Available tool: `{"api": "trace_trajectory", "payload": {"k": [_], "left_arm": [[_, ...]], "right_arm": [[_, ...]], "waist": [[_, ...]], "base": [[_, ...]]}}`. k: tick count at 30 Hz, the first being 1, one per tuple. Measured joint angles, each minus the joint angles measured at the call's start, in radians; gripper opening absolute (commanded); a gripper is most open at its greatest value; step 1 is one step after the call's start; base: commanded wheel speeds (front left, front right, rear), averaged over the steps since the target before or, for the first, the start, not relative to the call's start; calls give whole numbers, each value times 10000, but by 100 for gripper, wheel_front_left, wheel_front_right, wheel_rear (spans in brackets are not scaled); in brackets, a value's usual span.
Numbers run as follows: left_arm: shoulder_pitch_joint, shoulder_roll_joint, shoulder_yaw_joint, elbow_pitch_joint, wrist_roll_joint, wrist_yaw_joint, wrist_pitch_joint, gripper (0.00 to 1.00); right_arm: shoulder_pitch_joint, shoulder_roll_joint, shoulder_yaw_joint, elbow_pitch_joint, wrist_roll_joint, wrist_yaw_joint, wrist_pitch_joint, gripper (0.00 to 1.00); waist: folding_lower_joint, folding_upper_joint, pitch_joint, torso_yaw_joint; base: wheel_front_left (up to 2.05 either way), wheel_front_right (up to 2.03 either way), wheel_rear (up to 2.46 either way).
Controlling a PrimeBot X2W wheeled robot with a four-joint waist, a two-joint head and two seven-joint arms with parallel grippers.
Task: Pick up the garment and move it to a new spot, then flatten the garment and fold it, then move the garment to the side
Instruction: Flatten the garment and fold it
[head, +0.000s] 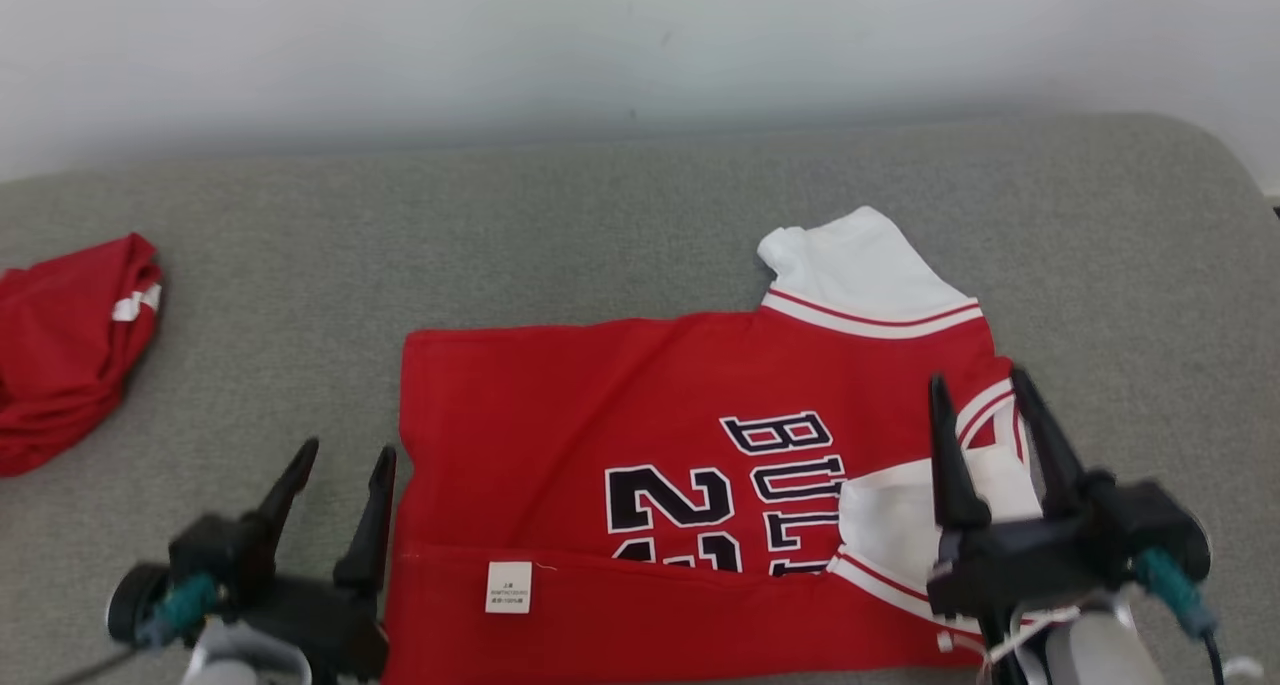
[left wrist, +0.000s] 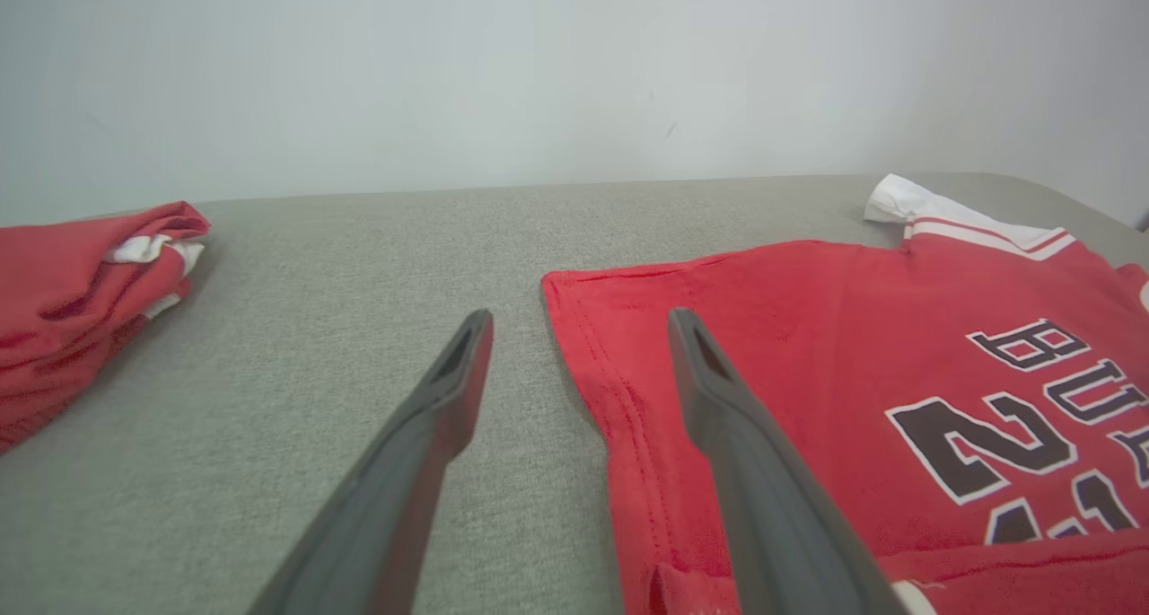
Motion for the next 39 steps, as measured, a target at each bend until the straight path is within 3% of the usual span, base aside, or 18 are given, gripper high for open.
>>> {"api": "trace_trajectory", "payload": {"k": [9,14,20,34,36,37,38,39], "left_arm": [[-3224,1854,-2591,1070,-3530,-12,2301,100],[-4317,2571,-3273,1618,-4817,-12,3522,100],[-5045,2775,-3789,2079,-5846,-13,3942,100],[-5625,2801,-4805,3358,-6560,-13,4057,100],[-5723,2763,-4869,3444,-6834,-13,4113,69],[-5771,2761,-4911,3436,-6853,-13,4090,45],[-5799,2748,-4928,3440,-6928,-13,3988,33],[-5834,2732,-4943,3467,-6987,-13,3898,10]], "right_arm": [[-2442,-182,-102,775,-144,0,-2,100],[-3060,-117,-54,1076,-134,0,-4,100],[-3145,-29,-4,1390,-38,0,-2,100],[-3158,-10,-33,1476,132,0,-2,100],[-3189,-10,-4,1513,132,0,-2,100],[-3219,-8,8,1540,132,0,-2,100],[-3271,-6,21,1559,134,0,-2,100],[-3337,-6,31,1584,132,0,-2,100]], "waist": [[3,0,922,-395],[3,0,1312,-695],[1,0,1559,-1092],[-3,0,1714,-1409],[-2,0,1757,-1387],[-2,0,1785,-1376],[-2,0,1816,-1364],[-2,0,1843,-1348]], "base": [[0,0,0],[0,0,0],[0,0,0],[0,0,0],[0,0,0],[0,0,0],[0,0,0],[0,0,0]]}}
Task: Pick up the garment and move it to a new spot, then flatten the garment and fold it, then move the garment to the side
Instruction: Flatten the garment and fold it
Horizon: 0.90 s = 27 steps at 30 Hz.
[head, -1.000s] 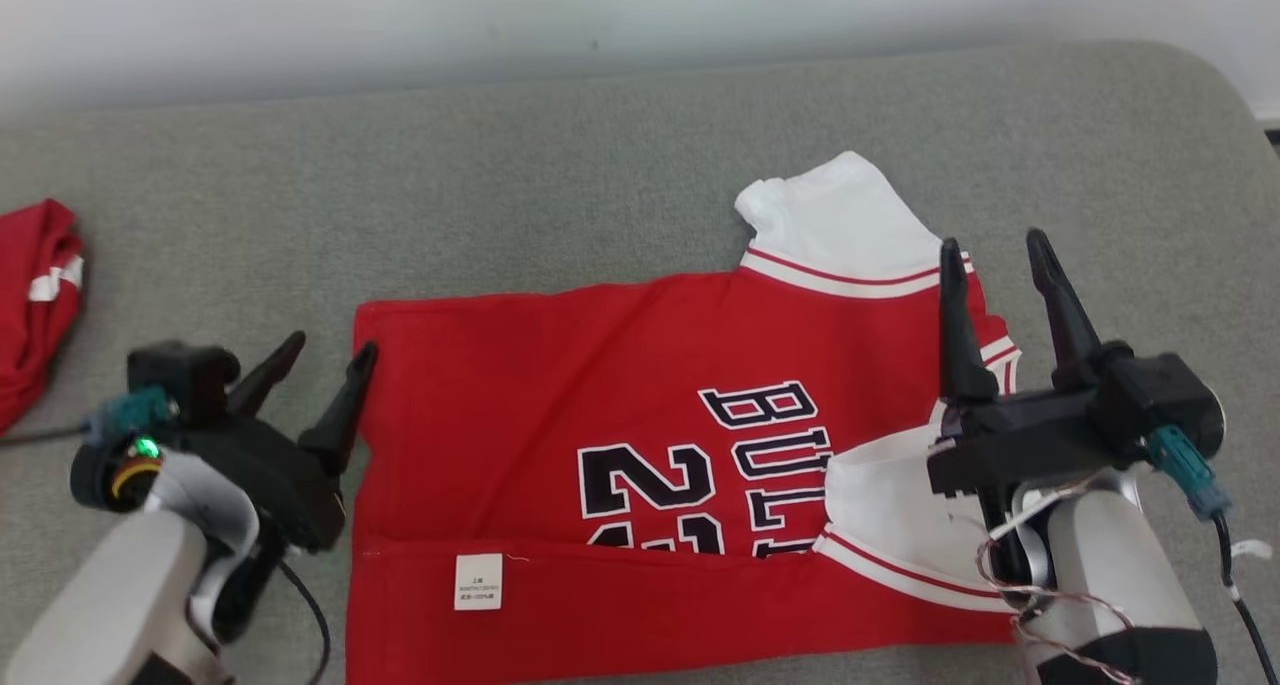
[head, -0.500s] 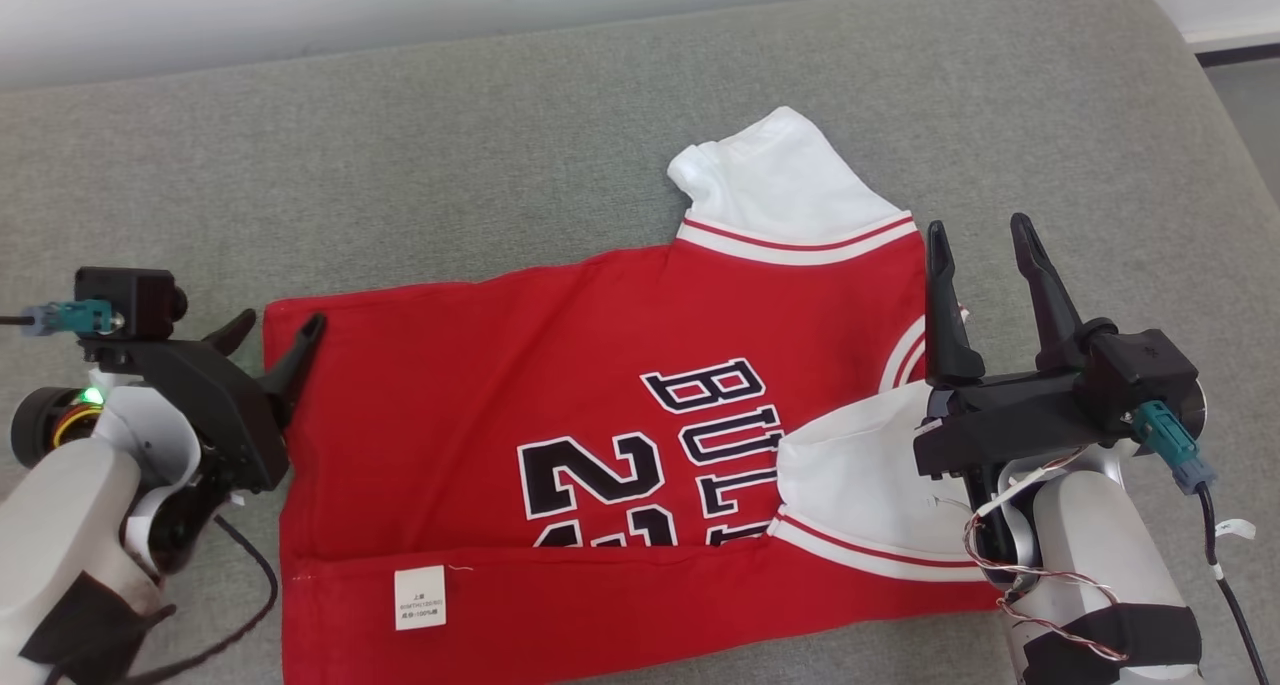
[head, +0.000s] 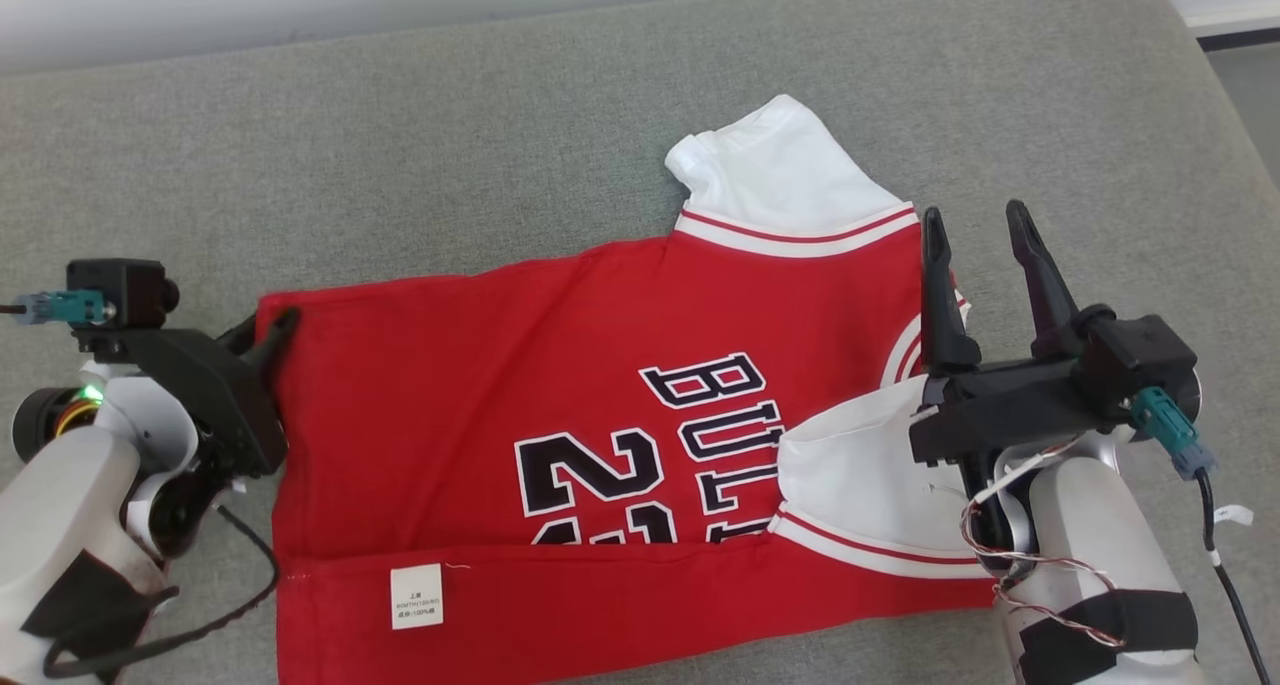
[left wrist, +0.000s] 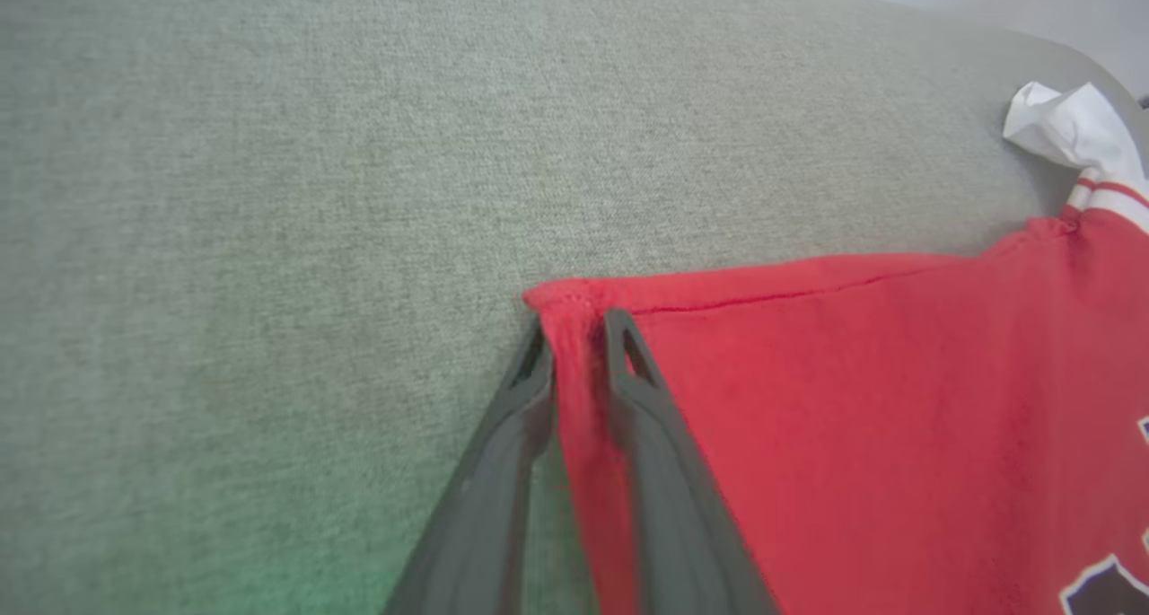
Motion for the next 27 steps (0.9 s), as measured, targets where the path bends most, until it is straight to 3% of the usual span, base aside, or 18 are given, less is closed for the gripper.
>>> {"api": "trace_trajectory", "payload": {"k": [1,2,11,22,27], "left_arm": [[-58,-29,-6,46,-52,0,-90,10],[-115,-56,-8,98,-117,0,-148,0],[-252,-98,-844,-656,10,0,-1361,0],[-207,15,-1411,-1641,226,0,-2316,0],[-461,31,-1434,-1962,320,0,-2504,0]], "right_arm": [[-53,-2,0,29,-2,0,-2,100],[-83,0,-2,69,-8,0,-2,100],[-966,-107,-351,1580,-658,0,4,100],[-4016,-953,-740,4341,-1384,0,2518,100],[-5214,-1147,-901,5319,-1814,0,3093,100]], "waist": [[1,0,24,21],[1,0,45,45],[0,0,18,527],[0,-1,371,1351],[1,-1,818,1568]], "base": [[0,0,0],[0,0,0],[0,0,0],[0,0,0],[0,0,0]]}}
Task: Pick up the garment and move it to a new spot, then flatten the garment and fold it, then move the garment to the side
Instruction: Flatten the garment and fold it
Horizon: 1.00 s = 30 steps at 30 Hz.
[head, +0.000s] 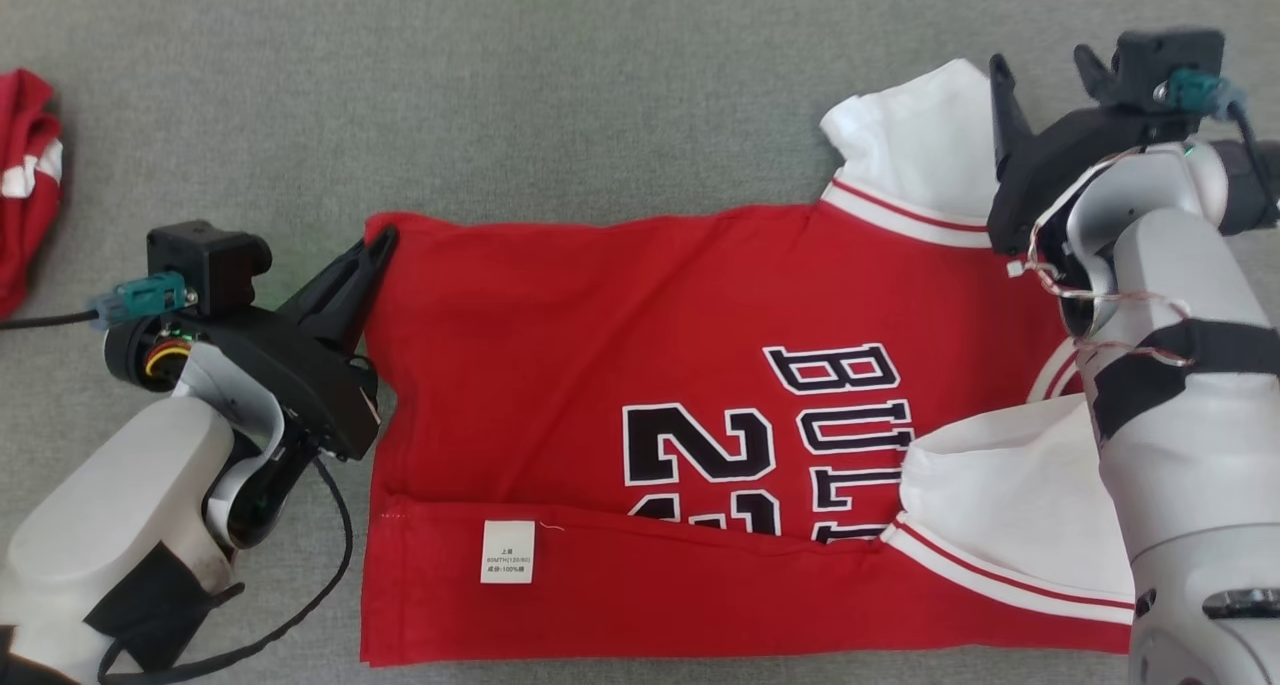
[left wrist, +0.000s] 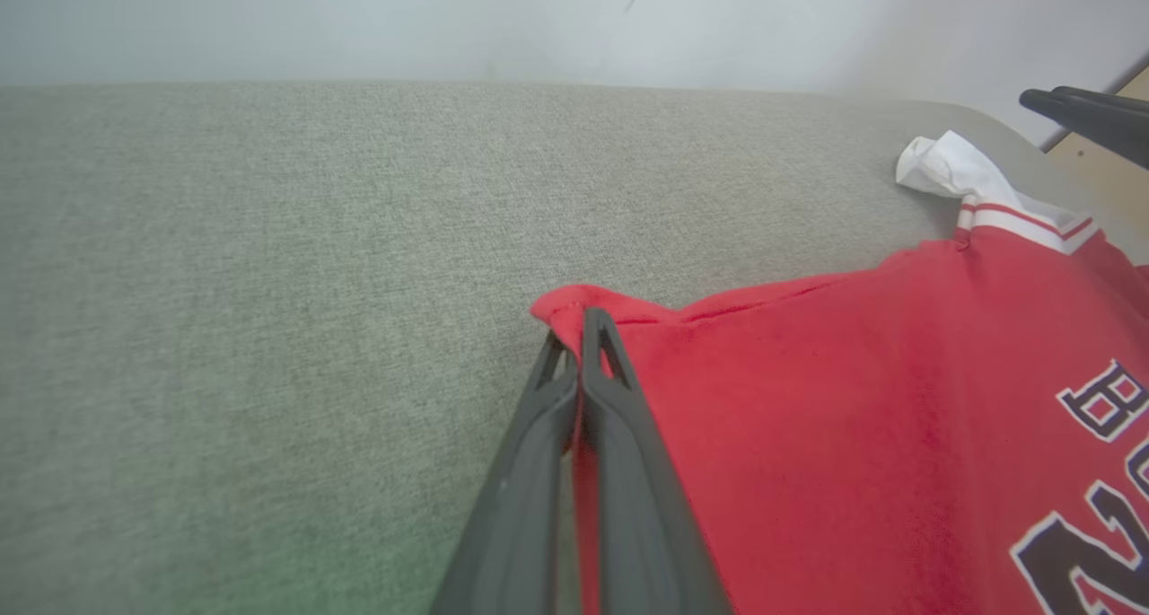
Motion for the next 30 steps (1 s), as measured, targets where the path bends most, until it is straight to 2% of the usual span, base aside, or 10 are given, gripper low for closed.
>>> {"api": "trace_trajectory", "payload": {"k": [6,14,15,16,23,30], "left_arm": [[-253,19,-29,-334,63,0,-100,0],[-375,84,-117,-642,140,0,-111,0],[-416,88,-115,-669,140,0,-113,0],[-442,98,-109,-694,146,0,-119,0],[-443,188,-67,-752,148,4,-249,0],[-83,128,-65,-479,6,35,-470,0]], "right_arm": [[-954,15,-564,1043,-633,0,533,100],[-1527,61,-1312,1657,-1233,0,823,100],[-1586,65,-1450,1743,-1306,0,930,33],[-1659,79,-1557,1774,-1377,0,951,0],[-2020,360,-1988,1866,-1801,0,696,0],[-2006,428,-1833,1925,-1695,0,-840,0]], "waist": [[1,1,603,278],[1,1,1014,444],[1,1,1059,453],[1,1,1098,456],[2,1,1178,345],[1,1,781,227]], "base": [[0,0,0],[0,0,0],[0,0,0],[0,0,0],[0,0,0],[0,0,0]]}}
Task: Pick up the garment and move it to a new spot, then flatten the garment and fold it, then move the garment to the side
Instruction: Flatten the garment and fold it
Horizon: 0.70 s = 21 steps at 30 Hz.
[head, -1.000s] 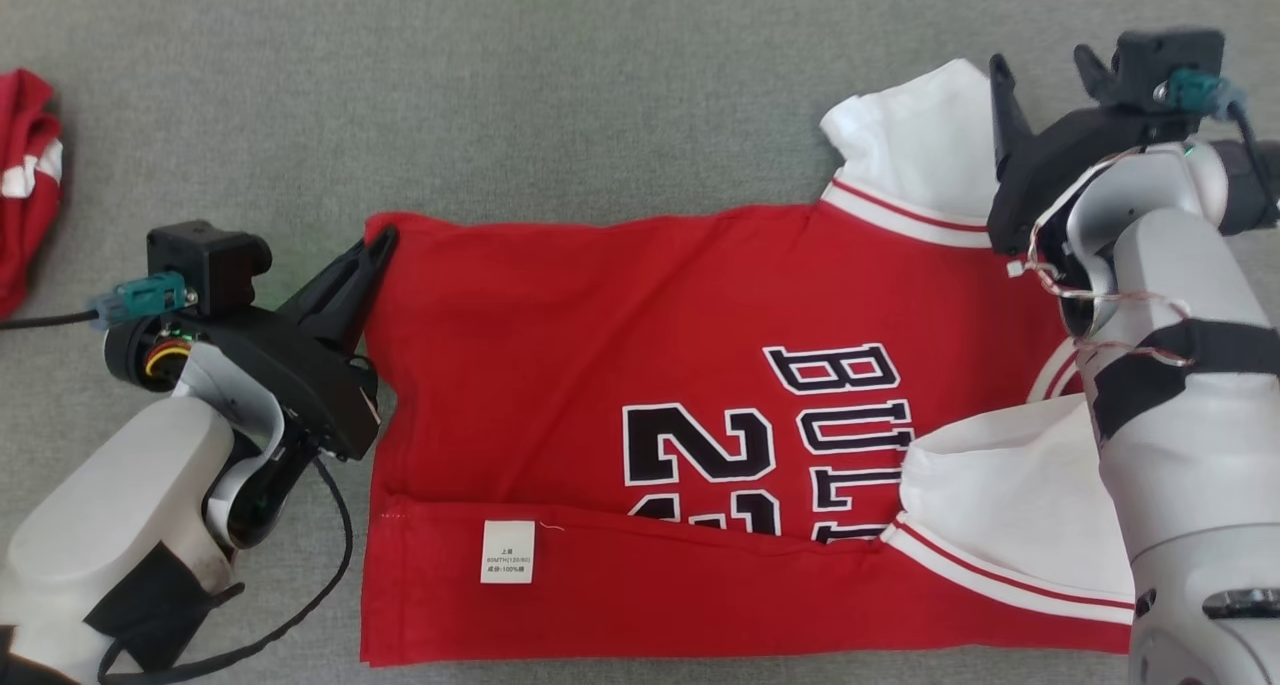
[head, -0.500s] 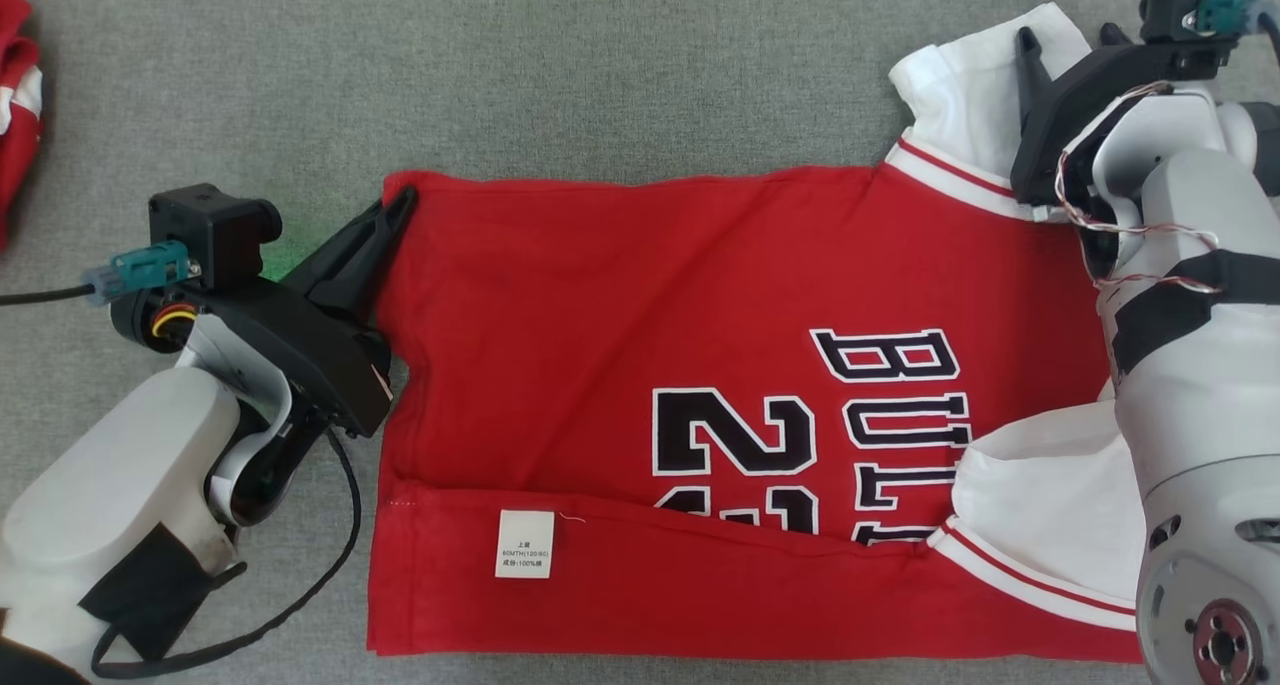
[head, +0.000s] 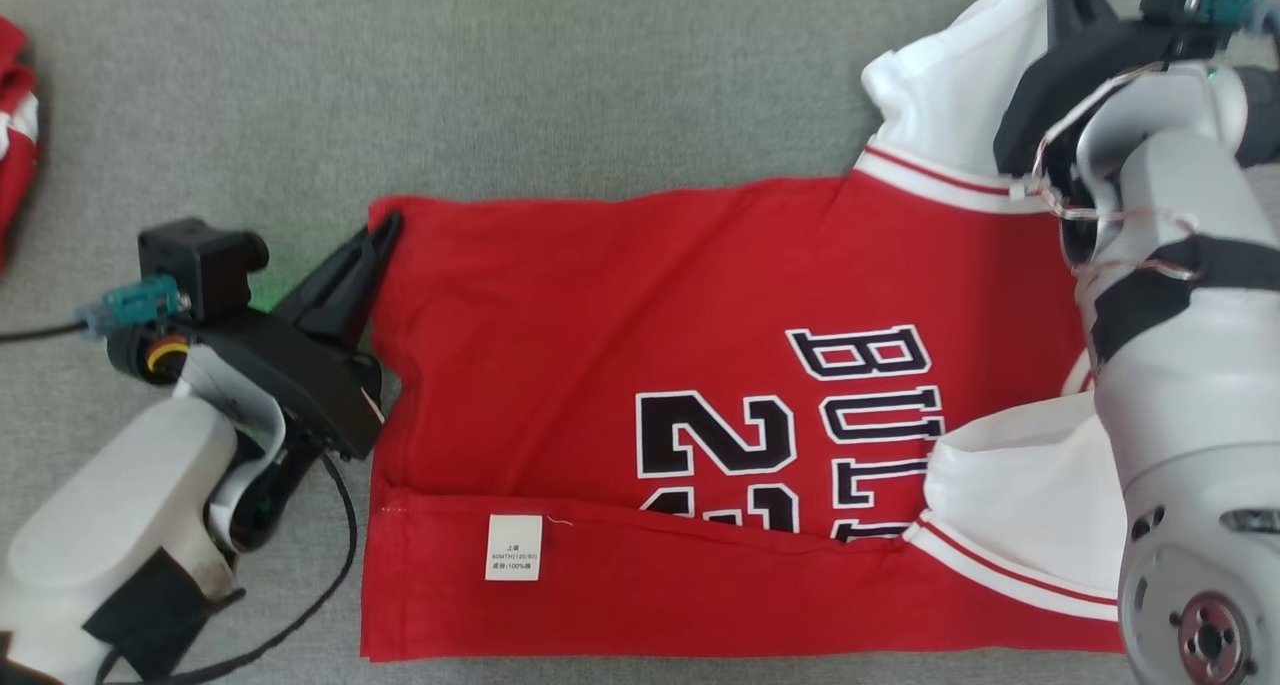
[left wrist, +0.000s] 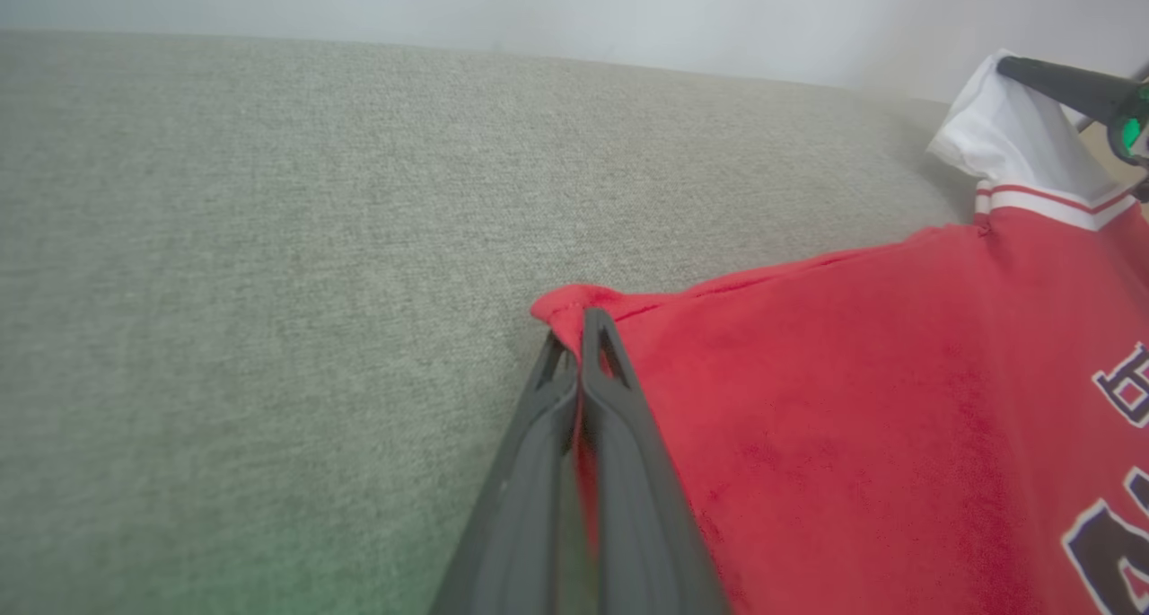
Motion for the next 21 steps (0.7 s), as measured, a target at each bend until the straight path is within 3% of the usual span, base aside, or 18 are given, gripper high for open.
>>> {"api": "trace_trajectory", "payload": {"k": [7,12,14,21], "left_arm": [[637,-211,-12,255,-192,132,-295,0],[1164,-376,-77,399,-280,222,-451,0],[1450,-435,-111,441,-268,263,-581,0],[2010,-688,-107,646,-167,378,-786,0]], "right_arm": [[1103,-15,796,165,1252,0,-1611,0],[2491,-86,1745,-600,2610,0,-2061,0],[3592,-159,2174,-1580,3756,0,-2136,0],[6972,-798,2719,-4723,5885,0,-2013,0]], "waist": [[-1,0,-741,-159],[-3,-1,-1325,-280],[-2,-1,-1661,-352],[-3,-1,-2353,-449]], "base": [[0,0,0],[0,0,0],[0,0,0],[0,0,0]]}}
